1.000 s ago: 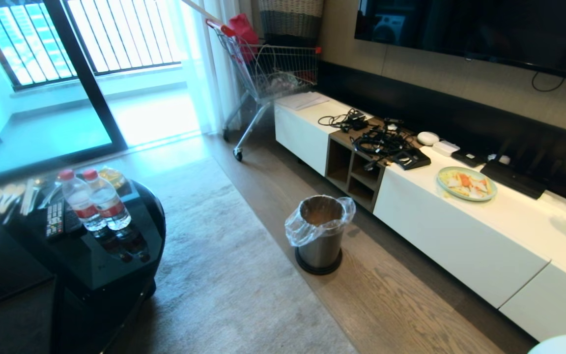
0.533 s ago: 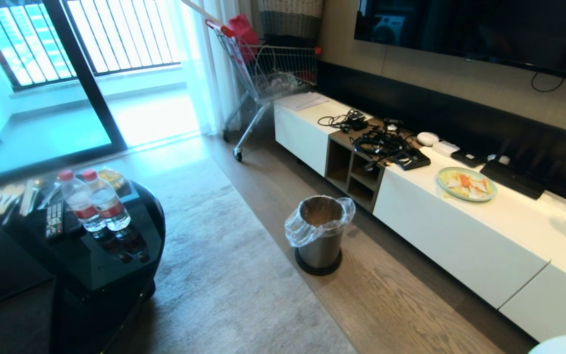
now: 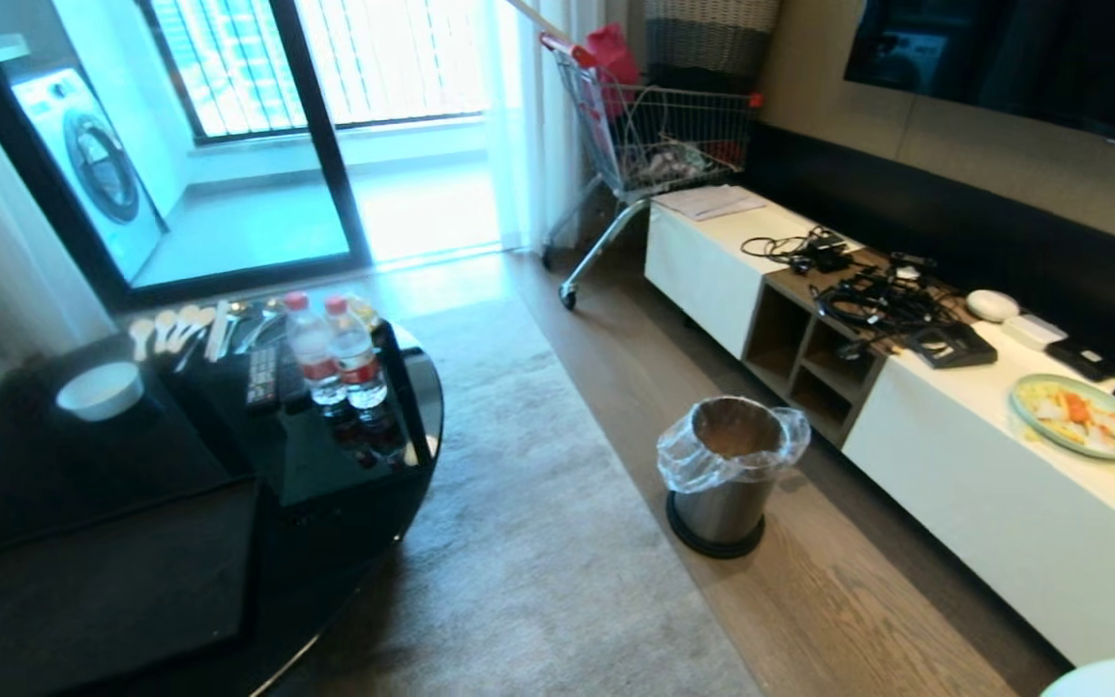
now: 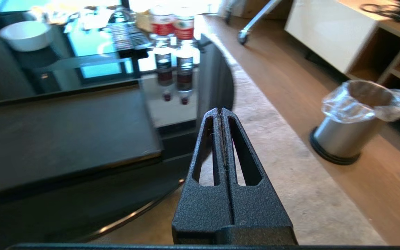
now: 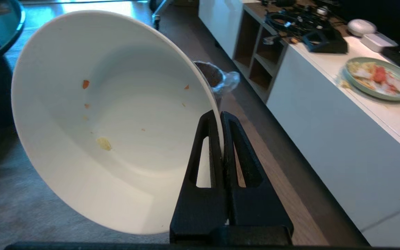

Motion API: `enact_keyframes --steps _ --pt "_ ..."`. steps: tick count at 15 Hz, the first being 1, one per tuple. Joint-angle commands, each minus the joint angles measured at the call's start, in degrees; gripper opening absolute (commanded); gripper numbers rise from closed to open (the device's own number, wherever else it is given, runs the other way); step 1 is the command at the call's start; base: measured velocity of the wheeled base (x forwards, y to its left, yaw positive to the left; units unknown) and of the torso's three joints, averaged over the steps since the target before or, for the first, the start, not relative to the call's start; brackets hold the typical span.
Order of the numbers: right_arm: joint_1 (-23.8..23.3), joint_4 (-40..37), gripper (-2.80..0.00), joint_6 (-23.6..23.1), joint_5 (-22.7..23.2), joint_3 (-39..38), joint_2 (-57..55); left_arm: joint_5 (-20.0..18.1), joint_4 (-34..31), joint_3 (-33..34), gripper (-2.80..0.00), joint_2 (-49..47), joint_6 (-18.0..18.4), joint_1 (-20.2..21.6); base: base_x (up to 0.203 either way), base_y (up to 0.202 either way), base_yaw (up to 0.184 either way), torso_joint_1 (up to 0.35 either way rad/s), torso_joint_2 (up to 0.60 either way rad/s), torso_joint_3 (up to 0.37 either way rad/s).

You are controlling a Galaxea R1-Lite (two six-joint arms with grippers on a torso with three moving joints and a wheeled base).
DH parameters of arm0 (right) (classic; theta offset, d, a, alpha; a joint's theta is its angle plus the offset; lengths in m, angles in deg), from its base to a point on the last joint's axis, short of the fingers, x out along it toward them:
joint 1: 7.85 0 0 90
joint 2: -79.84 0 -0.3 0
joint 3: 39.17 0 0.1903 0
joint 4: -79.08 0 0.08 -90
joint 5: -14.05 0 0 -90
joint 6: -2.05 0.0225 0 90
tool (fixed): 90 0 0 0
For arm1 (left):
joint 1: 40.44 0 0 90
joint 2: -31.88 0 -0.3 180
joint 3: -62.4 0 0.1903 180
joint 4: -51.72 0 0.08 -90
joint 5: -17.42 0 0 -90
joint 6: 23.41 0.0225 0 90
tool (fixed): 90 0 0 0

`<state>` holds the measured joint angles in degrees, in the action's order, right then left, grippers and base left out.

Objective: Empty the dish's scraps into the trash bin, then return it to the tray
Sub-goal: Put the bowl back to the table

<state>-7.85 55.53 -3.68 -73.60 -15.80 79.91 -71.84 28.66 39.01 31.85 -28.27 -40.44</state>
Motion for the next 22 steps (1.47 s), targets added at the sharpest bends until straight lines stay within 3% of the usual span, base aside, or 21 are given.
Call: enact_keyframes --steps 1,22 --pt "0.00 0.01 -2.80 0.02 0.03 0.00 -0.07 0.05 0.04 0.02 -2.80 0.02 -0.06 0.00 -0.003 -0.012 0.169 0.002 0.00 0.002" --pt "0.00 0.01 -2.80 -0.16 0.03 0.00 -0.07 0.05 0.04 0.02 -2.80 0.02 0.02 0.00 0.000 -0.010 0.166 0.003 0.00 0.003"
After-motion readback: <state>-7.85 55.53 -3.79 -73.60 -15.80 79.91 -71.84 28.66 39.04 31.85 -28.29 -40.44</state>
